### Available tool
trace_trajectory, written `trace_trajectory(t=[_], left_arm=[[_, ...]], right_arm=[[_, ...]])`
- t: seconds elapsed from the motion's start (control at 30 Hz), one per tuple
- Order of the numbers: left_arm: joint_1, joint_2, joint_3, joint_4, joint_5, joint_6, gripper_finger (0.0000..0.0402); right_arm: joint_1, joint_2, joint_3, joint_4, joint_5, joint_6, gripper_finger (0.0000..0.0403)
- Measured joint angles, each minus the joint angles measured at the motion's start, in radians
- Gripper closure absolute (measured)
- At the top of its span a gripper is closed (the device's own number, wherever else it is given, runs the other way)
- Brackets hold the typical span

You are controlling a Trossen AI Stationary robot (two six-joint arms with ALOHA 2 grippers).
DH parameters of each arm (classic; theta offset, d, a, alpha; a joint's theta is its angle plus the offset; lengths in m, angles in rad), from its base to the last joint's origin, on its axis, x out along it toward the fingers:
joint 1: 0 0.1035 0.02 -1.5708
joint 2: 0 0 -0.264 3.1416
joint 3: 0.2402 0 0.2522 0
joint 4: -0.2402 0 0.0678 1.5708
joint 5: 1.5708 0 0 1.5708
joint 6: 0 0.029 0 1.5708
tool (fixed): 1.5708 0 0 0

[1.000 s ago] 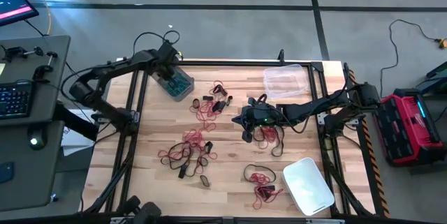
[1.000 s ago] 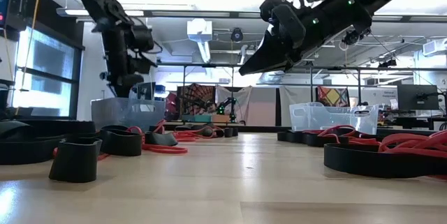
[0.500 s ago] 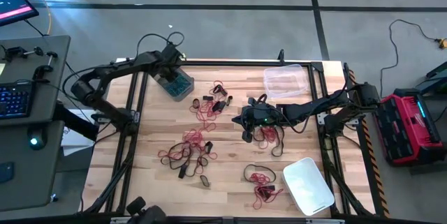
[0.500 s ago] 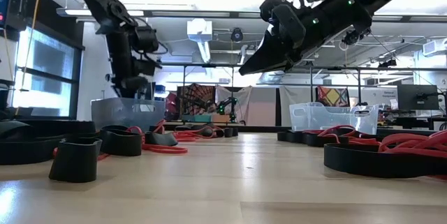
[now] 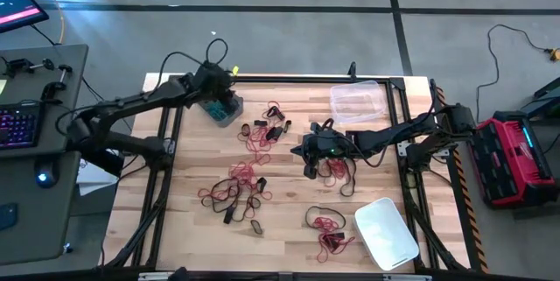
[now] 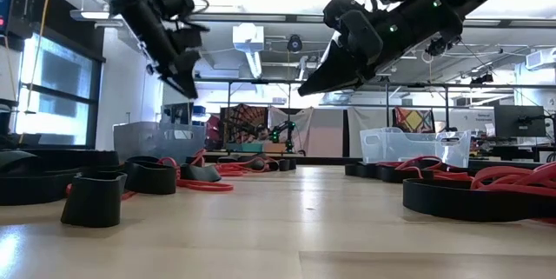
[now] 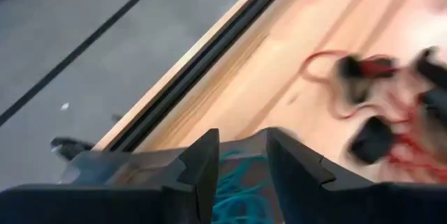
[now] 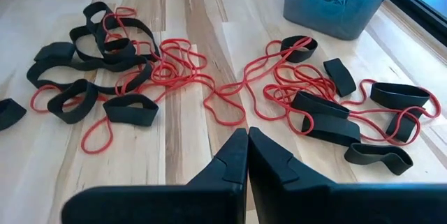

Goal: Sort rubber bands into baskets
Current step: Put the red rubber band into the transparent bin

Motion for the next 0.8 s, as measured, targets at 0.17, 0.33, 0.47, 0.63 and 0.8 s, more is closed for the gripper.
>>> trace_trajectory(t=[0.17,0.33,0.47,0.63,0.8], left_arm=[[-0.105,-0.078,-0.03,0.055,0.001,-0.036,0.0288],[-0.22,-0.133,-0.082,0.154,0.001,-0.036,0.0288],[-0.315,-0.146,-0.138,0.255,0.002,-0.019,0.0288],[-0.371,-0.145,-0.255,0.464,0.005,-0.024,0.029],[-0.415,-0.145,-0.352,0.642,0.05,-0.03,0.0297]], right_arm=[[0.0,0.0,0.0,0.0,0.0,0.001,0.0402],[0.0,0.0,0.0,0.0,0.0,-0.009,0.0402],[-0.001,0.0,0.0,0.004,0.0,-0.016,0.0402],[-0.007,0.0,0.0,0.015,0.0,-0.016,0.0402],[-0.018,0.0,0.0,0.015,0.0,-0.052,0.0402]])
